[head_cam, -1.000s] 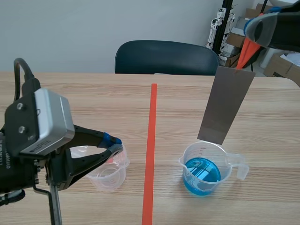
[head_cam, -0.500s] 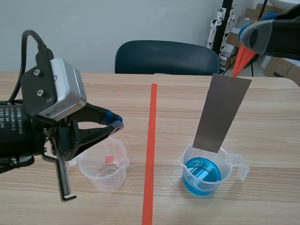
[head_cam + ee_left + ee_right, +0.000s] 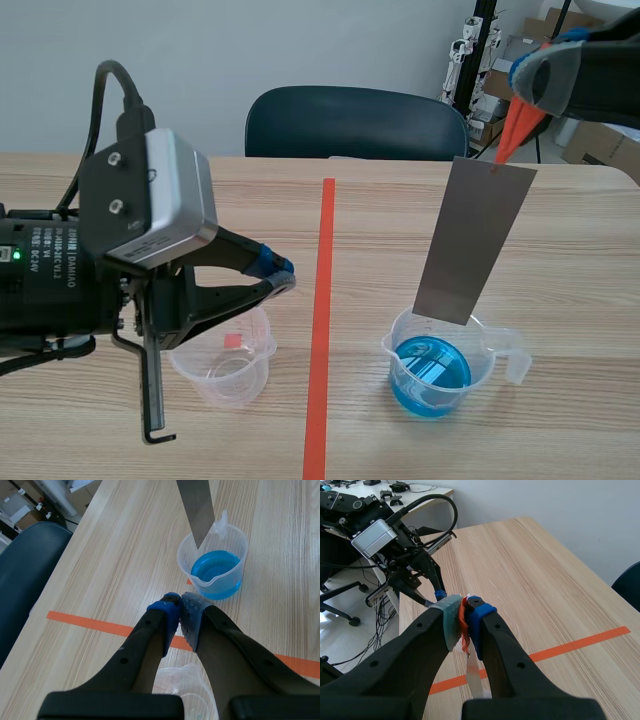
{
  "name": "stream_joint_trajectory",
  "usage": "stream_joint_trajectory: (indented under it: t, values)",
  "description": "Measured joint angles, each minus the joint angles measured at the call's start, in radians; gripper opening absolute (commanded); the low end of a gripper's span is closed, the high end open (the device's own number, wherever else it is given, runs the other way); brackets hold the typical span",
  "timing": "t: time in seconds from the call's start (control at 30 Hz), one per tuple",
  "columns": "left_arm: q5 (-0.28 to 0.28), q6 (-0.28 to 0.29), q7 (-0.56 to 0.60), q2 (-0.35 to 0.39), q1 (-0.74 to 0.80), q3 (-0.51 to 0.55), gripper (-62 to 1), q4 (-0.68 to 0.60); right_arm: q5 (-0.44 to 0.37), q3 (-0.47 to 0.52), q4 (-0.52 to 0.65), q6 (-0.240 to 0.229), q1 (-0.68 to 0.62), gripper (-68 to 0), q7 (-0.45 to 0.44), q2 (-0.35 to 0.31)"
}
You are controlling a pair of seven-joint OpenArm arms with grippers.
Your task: Do the redox reaction experiment. move the plate over the blue solution
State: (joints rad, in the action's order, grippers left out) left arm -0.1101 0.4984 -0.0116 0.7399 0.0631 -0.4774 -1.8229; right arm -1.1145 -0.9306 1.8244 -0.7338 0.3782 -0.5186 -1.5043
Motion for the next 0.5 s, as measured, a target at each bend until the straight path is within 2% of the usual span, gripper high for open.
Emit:
stream_joint_trajectory:
  t: [0.5]
  values:
    - [0.000, 0.000, 0.001, 0.000, -0.032, 0.000, -56.5, 0.000, 0.000, 0.000, 0.000, 0.000, 0.000, -67.1, 0.000, 0.000]
